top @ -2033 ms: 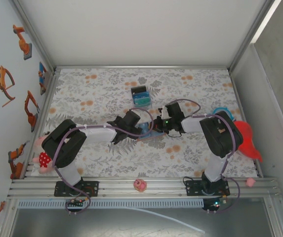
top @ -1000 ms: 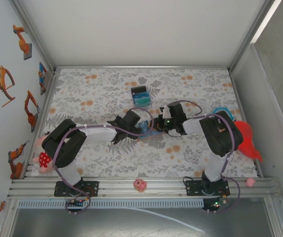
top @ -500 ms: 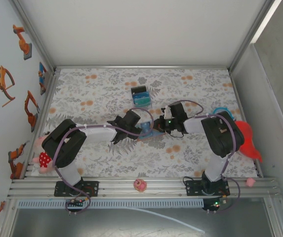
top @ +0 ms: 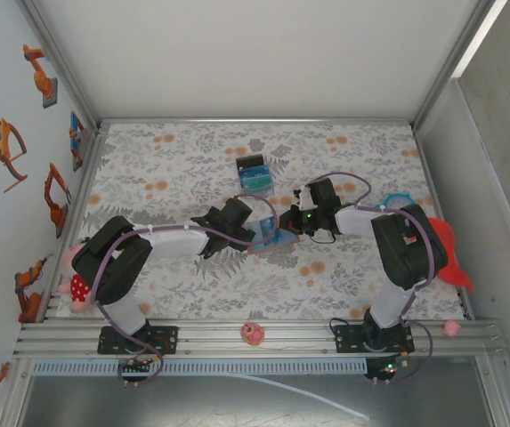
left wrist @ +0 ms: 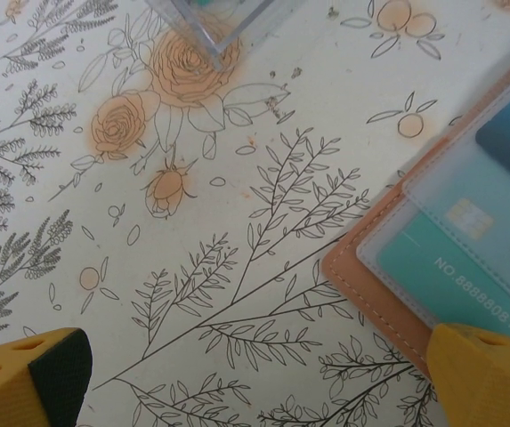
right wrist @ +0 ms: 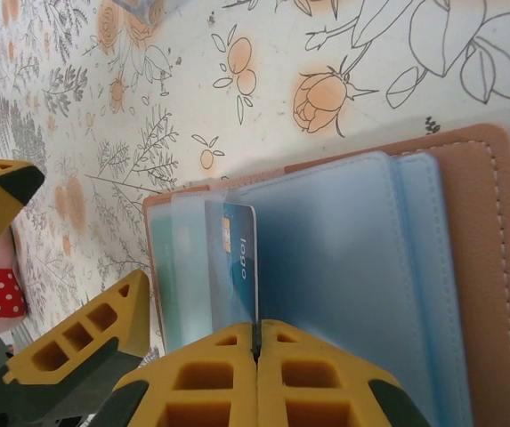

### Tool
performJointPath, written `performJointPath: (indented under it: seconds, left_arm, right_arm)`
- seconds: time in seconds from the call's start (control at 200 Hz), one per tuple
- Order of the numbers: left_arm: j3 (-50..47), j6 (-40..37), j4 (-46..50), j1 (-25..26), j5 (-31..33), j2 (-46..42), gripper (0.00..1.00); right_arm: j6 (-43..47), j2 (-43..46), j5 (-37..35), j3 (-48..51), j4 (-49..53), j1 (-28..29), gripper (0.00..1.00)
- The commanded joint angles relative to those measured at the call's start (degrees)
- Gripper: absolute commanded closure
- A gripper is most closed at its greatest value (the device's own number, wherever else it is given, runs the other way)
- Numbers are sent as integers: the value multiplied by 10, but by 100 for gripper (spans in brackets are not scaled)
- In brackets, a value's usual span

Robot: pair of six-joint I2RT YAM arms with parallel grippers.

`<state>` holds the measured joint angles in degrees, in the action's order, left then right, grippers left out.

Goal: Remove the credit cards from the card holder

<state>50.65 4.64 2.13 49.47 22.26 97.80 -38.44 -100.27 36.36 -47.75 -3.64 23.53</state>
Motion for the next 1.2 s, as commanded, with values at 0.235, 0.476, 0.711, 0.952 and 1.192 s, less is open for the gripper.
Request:
performJointPath:
  seconds: [0.235,0.476,0.711,0.952,1.192]
  left_arm:
    - [69,-9,-29,-1,-80,28,3]
    - [86,-17,-26,-2,-91,70,3]
    - [83,-20,-17,-2,-85,83,3]
    - [82,-9,-16,-2,-88,93,3]
    - [80,-4,-17,-2,-87,91,3]
  right_arm:
    - [6,18,-2,-11,5,-4,100]
    - [-3,24,3,-2,-3,-3,100]
    - [-18,38,10,14,-28,-3,100]
    - [-40,31,33,36,-84,2,86]
    - [-35,13,29,33,-92,18,76]
